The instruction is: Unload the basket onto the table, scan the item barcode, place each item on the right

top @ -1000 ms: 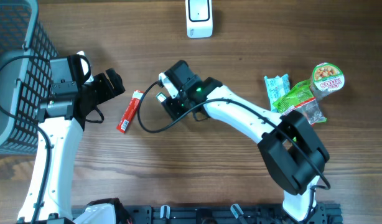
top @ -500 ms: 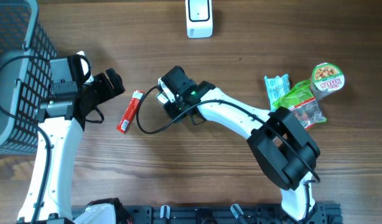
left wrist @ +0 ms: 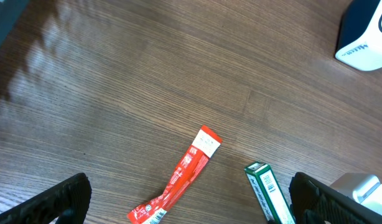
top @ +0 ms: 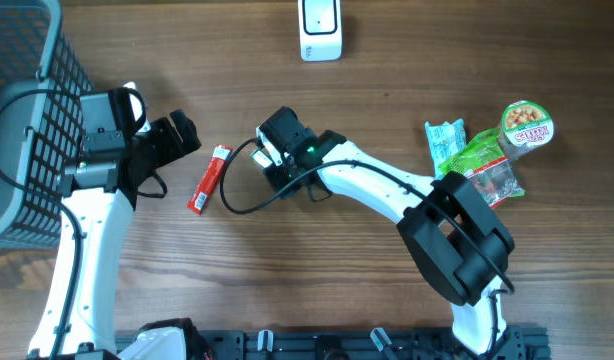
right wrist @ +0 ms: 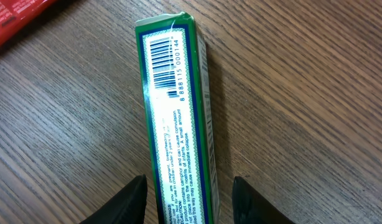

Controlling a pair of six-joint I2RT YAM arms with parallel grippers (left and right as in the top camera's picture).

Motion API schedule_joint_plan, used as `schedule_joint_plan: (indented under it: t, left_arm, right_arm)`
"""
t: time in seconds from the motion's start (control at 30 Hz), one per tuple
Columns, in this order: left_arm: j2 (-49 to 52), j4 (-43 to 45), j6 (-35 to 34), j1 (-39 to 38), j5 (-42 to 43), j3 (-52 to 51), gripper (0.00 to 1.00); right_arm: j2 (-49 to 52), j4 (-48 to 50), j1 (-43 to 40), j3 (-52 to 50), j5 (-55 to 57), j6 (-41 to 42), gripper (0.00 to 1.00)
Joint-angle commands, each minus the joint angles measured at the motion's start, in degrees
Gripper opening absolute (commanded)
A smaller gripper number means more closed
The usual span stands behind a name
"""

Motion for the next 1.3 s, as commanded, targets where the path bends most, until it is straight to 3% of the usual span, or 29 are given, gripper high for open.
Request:
schedule_joint_plan:
  t: [0.0,0.13,0.23,0.43,0.67,0.77,1.1,1.27]
  left_arm:
    - [-0.13,0.15,0.13,-0.09,0.46,0.66,1.00]
    - [-0.13,0.15,0.13,-0.09,0.46,0.66,1.00]
    - [-0.13,0.15,0.13,-0.09,0.46,0.66,1.00]
    - [-0.13,0.15,0.13,-0.09,0.44,0.66,1.00]
    - [-0.13,0.15,0.13,-0.09,0.46,0.66,1.00]
    - [-0.13,0.15,0.13,-0.09,0.46,0.66,1.00]
    - [-0.13,0.15,0.13,-0.09,0.46,0.66,1.00]
    - [-0.13,0.15,0.13,-0.09,0.46,0.66,1.00]
  right_arm:
    - [1.66,-0.11,0.52,-0.57,0.76,2.08,0.40]
    - [2.45,0.04,0.85,-0.57,0.76,2.08,0.39]
    - [2.43,0.79,0.87,-0.55,0.76,2.10,0.28]
    - [-0.55,1.07,-0.24,-0.55,3.02,2.27,0.20]
    - [-5.84,-1.92,-4.68,-0.55,12.04,2.49,0.22]
    - [-6.38,-3.52,-6.84,-0.55,15.13,2.16,0.27]
    - [-4.55,-6.95,-8.39,-0.61,9.01,2.08,0.28]
    - [-3.19,-8.33,-8.39,-0.61,8.98,3.43,0.34]
